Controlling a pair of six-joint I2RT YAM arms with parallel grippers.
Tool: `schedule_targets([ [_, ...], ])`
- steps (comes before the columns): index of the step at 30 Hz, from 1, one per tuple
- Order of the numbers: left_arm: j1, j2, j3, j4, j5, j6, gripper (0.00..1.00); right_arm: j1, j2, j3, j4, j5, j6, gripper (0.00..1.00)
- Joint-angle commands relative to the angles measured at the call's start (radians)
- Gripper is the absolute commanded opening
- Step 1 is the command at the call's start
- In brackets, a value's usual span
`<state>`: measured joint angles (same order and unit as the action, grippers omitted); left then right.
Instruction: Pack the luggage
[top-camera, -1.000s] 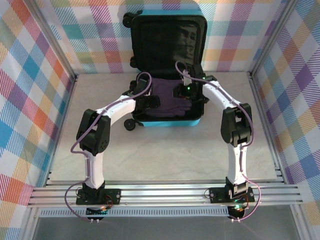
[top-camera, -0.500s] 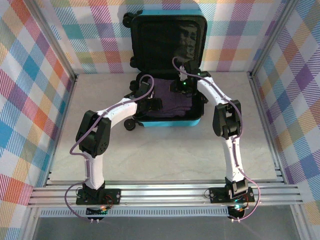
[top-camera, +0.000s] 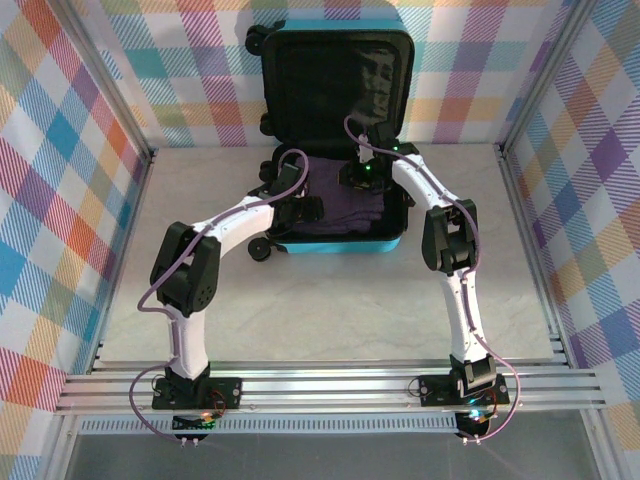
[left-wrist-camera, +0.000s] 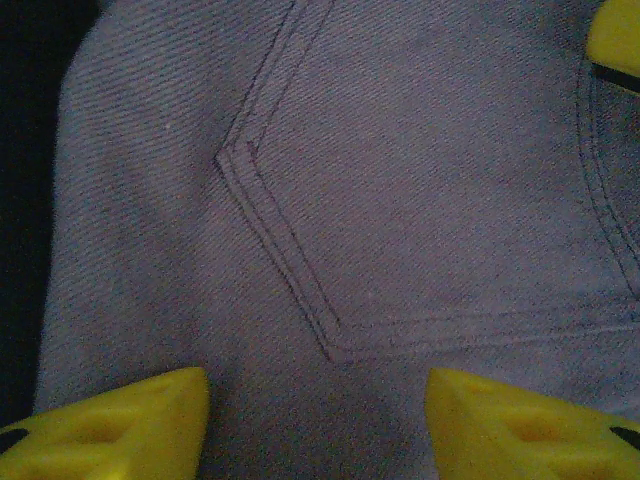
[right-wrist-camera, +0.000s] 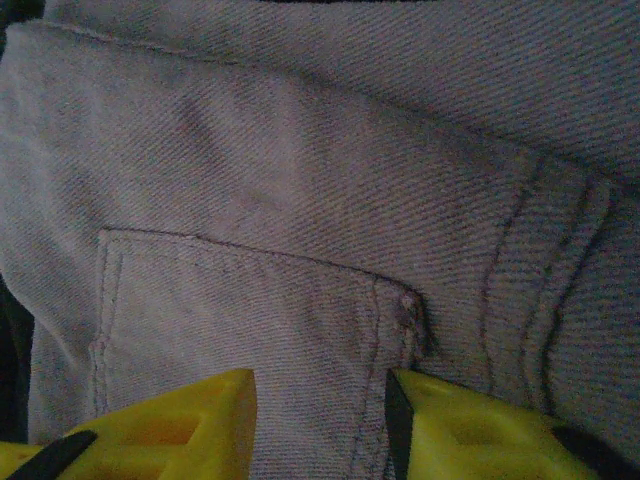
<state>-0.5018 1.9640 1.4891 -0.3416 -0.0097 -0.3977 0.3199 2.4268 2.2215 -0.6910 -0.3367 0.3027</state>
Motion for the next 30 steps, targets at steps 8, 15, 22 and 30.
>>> schedule_targets([
  [8, -0.008, -0.2, 0.038, -0.097, -0.066, 0.062, 0.6, -0.013, -0.218, -0.088, 0.061, 0.024, -0.016, 0.44],
  [15, -0.001, -0.267, -0.04, -0.116, -0.149, 0.059, 0.6, -0.025, -0.324, -0.166, 0.053, 0.088, -0.024, 0.48],
  [22, 0.0, -0.303, -0.09, -0.124, -0.168, 0.058, 0.6, -0.15, -0.461, -0.417, 0.153, 0.075, 0.038, 0.5],
  [30, 0.01, -0.341, -0.105, -0.16, -0.26, 0.054, 0.6, -0.295, -0.5, -0.616, 0.213, 0.008, 0.077, 0.57],
])
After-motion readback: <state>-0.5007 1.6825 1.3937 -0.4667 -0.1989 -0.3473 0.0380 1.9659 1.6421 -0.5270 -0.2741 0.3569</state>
